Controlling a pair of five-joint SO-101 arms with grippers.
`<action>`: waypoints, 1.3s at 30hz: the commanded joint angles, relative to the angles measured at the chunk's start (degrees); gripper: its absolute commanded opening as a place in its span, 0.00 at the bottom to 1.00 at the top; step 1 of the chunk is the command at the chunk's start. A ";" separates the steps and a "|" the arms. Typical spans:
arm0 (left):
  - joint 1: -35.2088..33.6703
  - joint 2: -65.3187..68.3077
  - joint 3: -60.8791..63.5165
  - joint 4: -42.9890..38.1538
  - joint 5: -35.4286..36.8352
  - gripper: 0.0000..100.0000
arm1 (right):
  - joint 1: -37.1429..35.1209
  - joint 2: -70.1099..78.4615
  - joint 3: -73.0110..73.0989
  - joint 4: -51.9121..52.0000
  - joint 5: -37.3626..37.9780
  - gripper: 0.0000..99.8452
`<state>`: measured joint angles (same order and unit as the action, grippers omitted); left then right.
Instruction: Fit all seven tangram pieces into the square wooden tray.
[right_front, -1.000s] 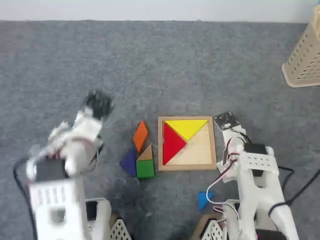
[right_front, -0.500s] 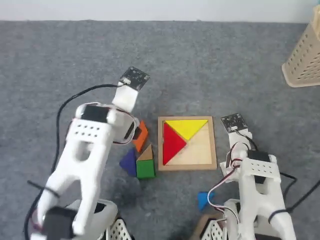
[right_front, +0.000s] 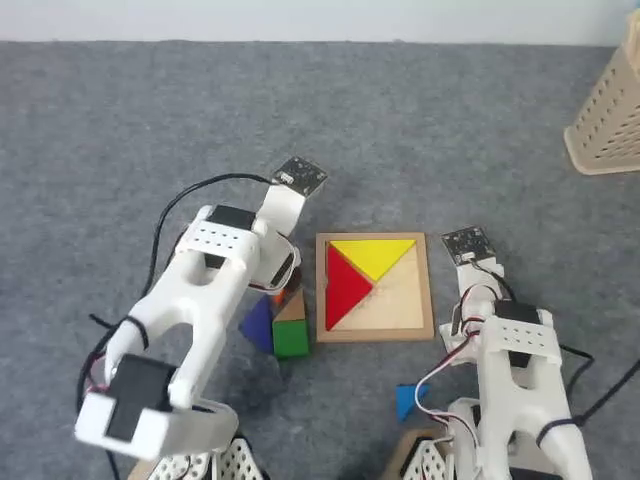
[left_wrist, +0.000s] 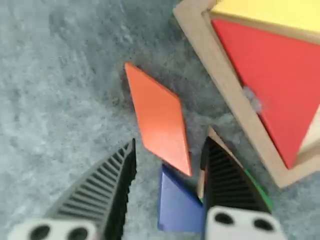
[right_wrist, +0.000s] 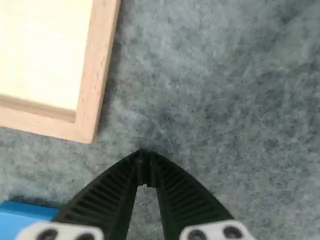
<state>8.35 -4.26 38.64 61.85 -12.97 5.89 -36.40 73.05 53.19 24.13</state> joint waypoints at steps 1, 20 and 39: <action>0.26 2.99 -2.68 -2.46 0.35 0.20 | -0.92 -1.80 0.09 -1.10 -0.62 0.01; -0.79 0.35 -6.81 2.37 0.26 0.21 | -1.01 -2.15 0.70 -1.10 -0.53 0.01; -0.26 11.60 -8.31 -1.41 0.26 0.20 | -1.01 -1.98 0.70 -1.19 -0.53 0.01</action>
<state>11.25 4.00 35.91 57.80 -12.97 5.63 -37.01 73.76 53.01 24.04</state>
